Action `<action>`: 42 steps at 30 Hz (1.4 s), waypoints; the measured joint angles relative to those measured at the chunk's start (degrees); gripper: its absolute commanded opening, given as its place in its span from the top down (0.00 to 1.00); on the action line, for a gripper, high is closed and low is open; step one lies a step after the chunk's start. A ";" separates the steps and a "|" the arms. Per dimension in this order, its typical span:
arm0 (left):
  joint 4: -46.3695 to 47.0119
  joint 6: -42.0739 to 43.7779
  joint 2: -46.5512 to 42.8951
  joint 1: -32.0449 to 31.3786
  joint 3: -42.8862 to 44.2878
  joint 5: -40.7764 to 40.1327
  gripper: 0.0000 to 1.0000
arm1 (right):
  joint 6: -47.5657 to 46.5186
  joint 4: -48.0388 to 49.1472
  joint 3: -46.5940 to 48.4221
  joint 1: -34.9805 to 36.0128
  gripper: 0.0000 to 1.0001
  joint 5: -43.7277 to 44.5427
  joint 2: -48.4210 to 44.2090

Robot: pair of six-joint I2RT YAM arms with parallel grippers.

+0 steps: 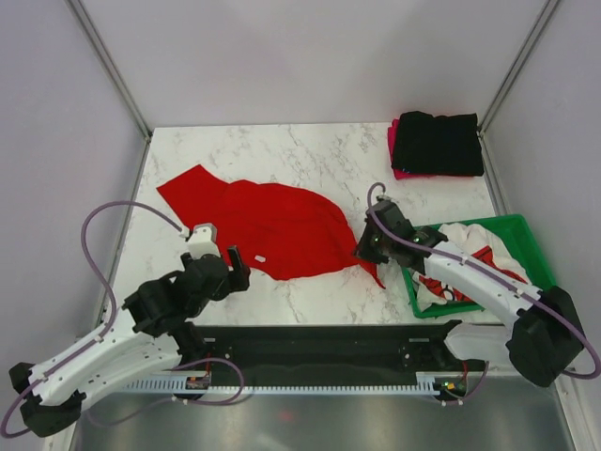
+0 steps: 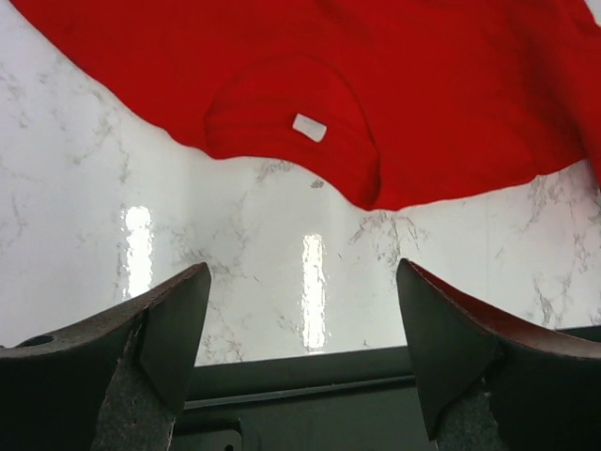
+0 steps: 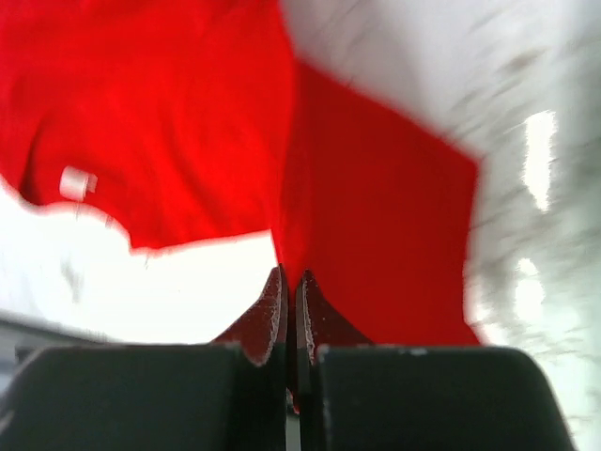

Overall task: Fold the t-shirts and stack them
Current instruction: Flatten the tshirt out

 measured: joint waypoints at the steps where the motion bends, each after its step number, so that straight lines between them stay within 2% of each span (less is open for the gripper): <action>1: 0.24 -0.24 0.76 0.00 -0.09 0.98 0.12 | 0.68 0.68 -0.61 2.45 1.00 -0.46 -0.04; 6: 1.51 -2.08 4.26 0.00 -0.22 5.86 0.14 | 2.75 9.51 2.14 17.53 1.00 -4.44 3.08; 10: 1.60 -3.61 5.16 -0.02 -0.20 7.87 0.14 | -1.25 13.57 17.00 25.99 1.00 -7.65 13.60; 11: 1.53 -3.87 4.66 -0.02 -0.15 8.02 0.15 | -2.19 15.47 19.32 27.41 0.91 -8.11 14.80; 13: 0.81 -4.39 2.97 0.00 0.13 8.09 0.15 | -2.38 17.84 20.22 29.27 0.35 -7.69 14.67; 14: 0.48 -4.66 2.14 -0.02 0.39 8.15 0.15 | -1.95 17.75 19.89 29.62 0.03 -6.91 14.16; 17: -0.48 -5.84 -0.24 0.00 0.96 8.72 0.18 | -1.16 13.81 17.38 27.58 0.02 -1.79 13.27; 21: -1.03 -8.52 -0.48 0.00 -0.02 10.78 0.22 | -0.68 4.13 13.16 20.83 0.02 5.68 13.25; 24: -1.66 -10.14 0.37 -0.02 -1.51 12.09 0.29 | -1.77 -2.49 12.70 15.76 0.02 9.90 13.07; 27: -1.81 -11.54 1.60 -0.59 -2.67 12.92 0.40 | -3.32 -5.20 12.79 14.08 0.02 12.04 12.00; 29: -1.84 -12.76 1.86 -1.62 -3.98 13.79 0.41 | -4.37 -6.16 13.33 13.77 0.02 12.74 11.63; 33: -1.77 -17.55 3.54 -5.60 -8.33 15.37 0.40 | -6.12 -6.34 14.71 12.63 0.02 12.81 12.37; 38: -2.14 -23.61 8.98 -14.14 -11.06 16.22 0.23 | -8.13 -5.40 15.04 8.63 0.02 10.86 14.95; 42: -1.68 -27.80 14.60 -18.12 -11.30 16.63 0.22 | -10.12 -4.90 17.57 5.90 0.02 7.82 17.88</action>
